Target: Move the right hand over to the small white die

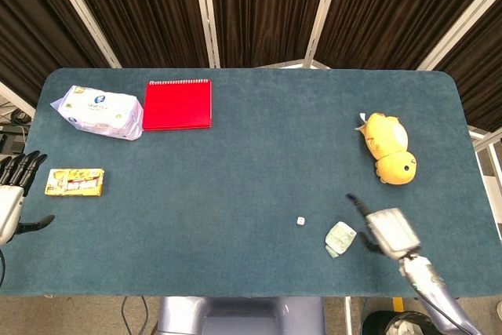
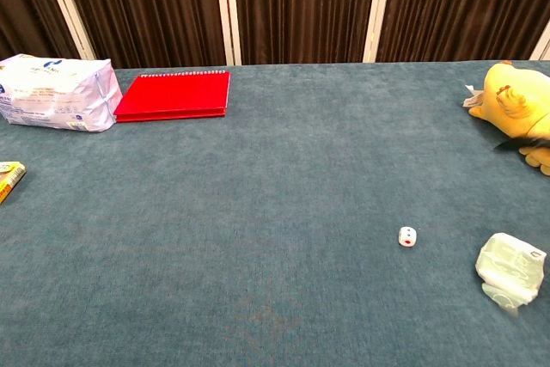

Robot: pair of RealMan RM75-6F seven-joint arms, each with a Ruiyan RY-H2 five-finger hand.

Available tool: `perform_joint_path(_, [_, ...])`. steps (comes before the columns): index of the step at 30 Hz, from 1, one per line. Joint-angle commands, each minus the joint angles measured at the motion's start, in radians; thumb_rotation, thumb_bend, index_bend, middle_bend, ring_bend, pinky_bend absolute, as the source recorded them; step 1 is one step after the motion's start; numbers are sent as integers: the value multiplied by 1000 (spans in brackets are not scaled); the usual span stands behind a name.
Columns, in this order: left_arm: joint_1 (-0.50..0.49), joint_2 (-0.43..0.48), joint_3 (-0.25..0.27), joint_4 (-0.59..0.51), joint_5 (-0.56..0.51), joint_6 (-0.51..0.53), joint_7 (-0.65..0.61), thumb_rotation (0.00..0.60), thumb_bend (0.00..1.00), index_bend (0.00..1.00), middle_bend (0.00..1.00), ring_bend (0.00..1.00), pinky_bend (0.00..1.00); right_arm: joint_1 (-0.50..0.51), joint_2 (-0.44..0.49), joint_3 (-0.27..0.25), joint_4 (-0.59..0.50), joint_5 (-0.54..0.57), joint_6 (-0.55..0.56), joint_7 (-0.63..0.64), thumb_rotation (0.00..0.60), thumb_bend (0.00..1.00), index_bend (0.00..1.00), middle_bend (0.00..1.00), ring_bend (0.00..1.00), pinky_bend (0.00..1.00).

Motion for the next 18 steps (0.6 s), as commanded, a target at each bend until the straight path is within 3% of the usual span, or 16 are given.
perform_joint_path(1, [-4,-2,-3,1,-12,-8,6,600,0,0,0,0,0,88,-31,-1,-47,74,-131,-59,600,480,4,880,830,1000])
perform_joint_path(18, [-7,-15,4,4,-21,-14,35,600,0,0,0,0,0,172,-114,-8,-41,181,-217,-167,600,482,20,880,830,1000])
